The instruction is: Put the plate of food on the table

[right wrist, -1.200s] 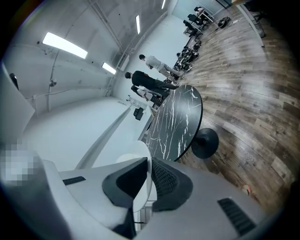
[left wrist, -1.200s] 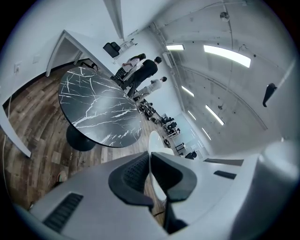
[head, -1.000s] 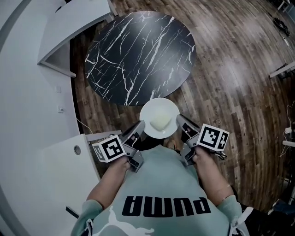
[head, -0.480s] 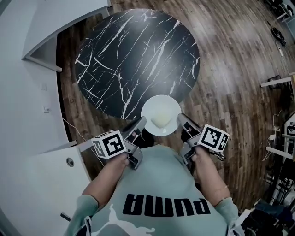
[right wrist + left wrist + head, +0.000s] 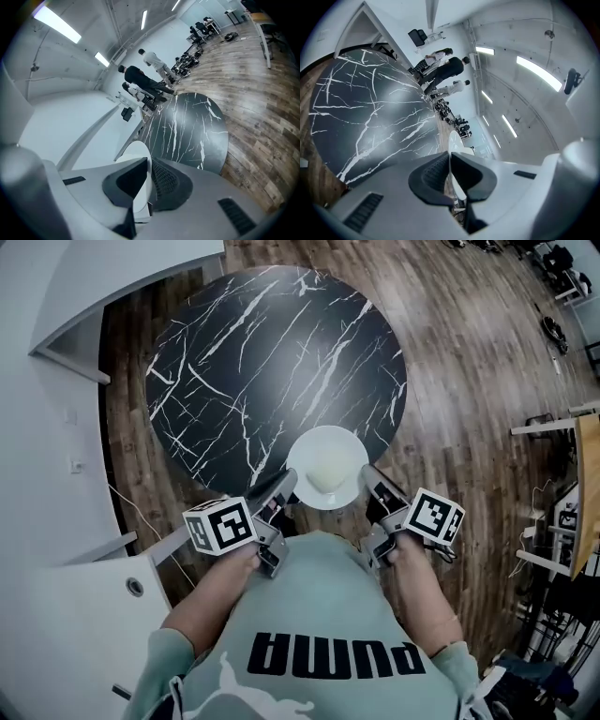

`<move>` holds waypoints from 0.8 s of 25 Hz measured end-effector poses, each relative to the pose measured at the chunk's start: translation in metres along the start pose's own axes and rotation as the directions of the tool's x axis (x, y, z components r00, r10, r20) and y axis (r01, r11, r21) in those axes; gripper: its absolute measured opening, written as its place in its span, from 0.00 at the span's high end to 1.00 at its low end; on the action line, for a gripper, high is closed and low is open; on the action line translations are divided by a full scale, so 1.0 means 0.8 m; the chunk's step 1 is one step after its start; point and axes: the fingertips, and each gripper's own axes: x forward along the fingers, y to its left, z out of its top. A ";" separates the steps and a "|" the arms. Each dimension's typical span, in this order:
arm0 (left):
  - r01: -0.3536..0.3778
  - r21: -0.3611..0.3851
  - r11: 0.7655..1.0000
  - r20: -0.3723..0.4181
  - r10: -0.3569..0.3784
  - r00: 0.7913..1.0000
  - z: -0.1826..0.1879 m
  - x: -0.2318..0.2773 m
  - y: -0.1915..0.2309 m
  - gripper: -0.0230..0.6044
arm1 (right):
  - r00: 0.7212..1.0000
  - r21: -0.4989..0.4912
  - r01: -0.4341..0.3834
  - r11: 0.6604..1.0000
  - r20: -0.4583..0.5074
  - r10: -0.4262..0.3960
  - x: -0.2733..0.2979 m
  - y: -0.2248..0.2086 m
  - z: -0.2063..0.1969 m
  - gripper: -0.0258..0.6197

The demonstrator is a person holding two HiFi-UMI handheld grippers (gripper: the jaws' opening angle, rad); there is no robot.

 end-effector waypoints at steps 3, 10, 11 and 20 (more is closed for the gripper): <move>-0.006 0.004 1.000 0.018 0.006 1.000 0.018 0.003 0.003 0.93 | 1.000 -0.013 -0.006 1.000 -0.014 0.006 0.017 0.006 0.010 0.91; -0.062 0.005 0.998 0.069 0.062 0.996 0.055 0.022 0.027 0.93 | 0.996 -0.030 -0.023 0.999 -0.091 0.020 0.071 -0.001 0.033 0.91; -0.070 0.001 0.998 0.082 0.070 0.994 0.062 0.027 0.030 0.93 | 0.994 -0.029 -0.029 0.999 -0.105 0.026 0.081 -0.004 0.038 0.91; -0.159 -0.080 0.984 0.187 0.172 0.967 0.105 0.085 0.079 0.93 | 0.972 -0.026 -0.073 0.997 -0.224 0.066 0.171 -0.037 0.094 0.91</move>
